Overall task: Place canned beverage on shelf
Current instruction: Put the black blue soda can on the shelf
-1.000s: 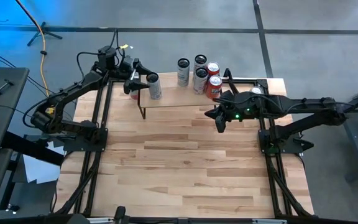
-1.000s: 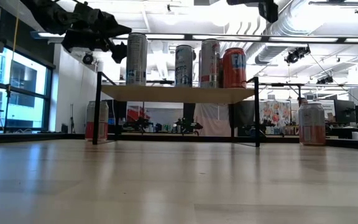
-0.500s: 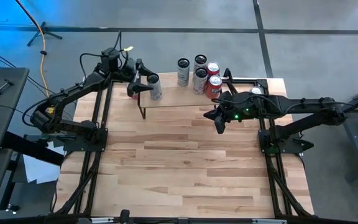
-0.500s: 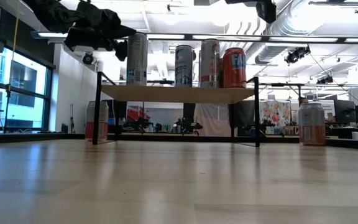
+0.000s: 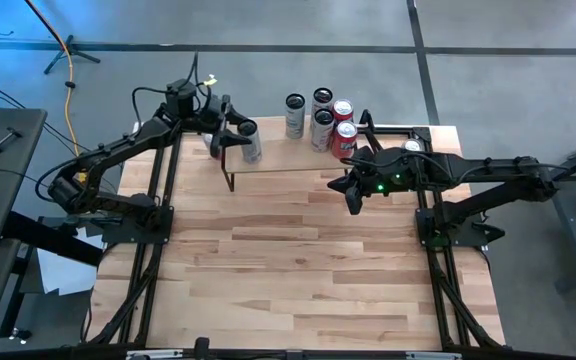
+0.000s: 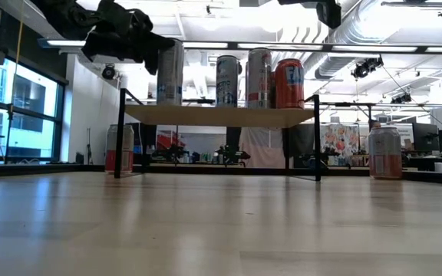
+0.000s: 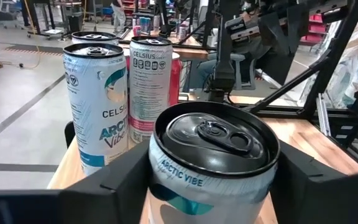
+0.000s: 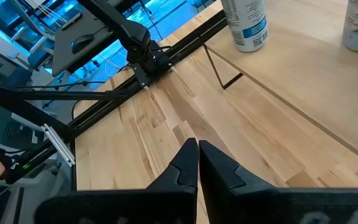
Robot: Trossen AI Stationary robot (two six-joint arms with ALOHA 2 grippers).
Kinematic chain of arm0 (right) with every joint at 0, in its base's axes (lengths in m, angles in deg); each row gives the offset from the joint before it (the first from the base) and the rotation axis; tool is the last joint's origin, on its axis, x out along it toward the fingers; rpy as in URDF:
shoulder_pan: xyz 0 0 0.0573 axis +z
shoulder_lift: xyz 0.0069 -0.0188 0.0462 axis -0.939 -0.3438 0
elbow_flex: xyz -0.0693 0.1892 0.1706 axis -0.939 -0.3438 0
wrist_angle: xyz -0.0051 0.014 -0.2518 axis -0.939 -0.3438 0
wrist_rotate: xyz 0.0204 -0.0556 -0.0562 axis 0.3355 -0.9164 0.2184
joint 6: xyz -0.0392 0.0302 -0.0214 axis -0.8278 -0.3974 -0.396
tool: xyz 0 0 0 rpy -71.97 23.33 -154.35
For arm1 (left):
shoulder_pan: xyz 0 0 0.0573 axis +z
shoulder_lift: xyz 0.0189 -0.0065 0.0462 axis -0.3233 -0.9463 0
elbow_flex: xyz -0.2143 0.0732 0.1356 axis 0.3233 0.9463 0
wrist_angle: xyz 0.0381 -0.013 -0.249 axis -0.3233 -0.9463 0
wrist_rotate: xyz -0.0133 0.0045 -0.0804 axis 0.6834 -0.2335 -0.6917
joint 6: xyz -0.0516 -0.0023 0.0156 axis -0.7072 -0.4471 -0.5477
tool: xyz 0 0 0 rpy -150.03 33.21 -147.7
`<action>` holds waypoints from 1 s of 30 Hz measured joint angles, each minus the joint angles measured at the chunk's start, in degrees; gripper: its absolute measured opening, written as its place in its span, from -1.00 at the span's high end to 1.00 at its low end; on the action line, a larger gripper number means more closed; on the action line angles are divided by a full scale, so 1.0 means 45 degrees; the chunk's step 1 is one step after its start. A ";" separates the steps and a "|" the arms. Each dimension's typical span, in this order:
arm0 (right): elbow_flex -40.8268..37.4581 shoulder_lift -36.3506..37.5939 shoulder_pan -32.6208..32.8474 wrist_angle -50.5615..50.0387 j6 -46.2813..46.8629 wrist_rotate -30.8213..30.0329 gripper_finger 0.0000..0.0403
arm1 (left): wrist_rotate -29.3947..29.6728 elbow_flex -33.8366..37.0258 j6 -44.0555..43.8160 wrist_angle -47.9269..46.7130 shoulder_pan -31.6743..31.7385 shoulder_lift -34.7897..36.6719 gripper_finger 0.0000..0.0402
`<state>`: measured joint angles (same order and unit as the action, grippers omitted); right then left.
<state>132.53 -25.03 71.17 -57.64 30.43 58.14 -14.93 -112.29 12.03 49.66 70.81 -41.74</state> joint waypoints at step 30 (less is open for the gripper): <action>0.0000 0.0000 0.0000 -0.0015 -0.1345 -0.1007 1.00 | 2.2609 -0.0270 -0.4609 0.0338 -0.8496 0.1150 -0.02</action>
<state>132.53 -25.03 71.17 -57.71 24.38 53.61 86.81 -113.50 -8.71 51.18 32.58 -36.57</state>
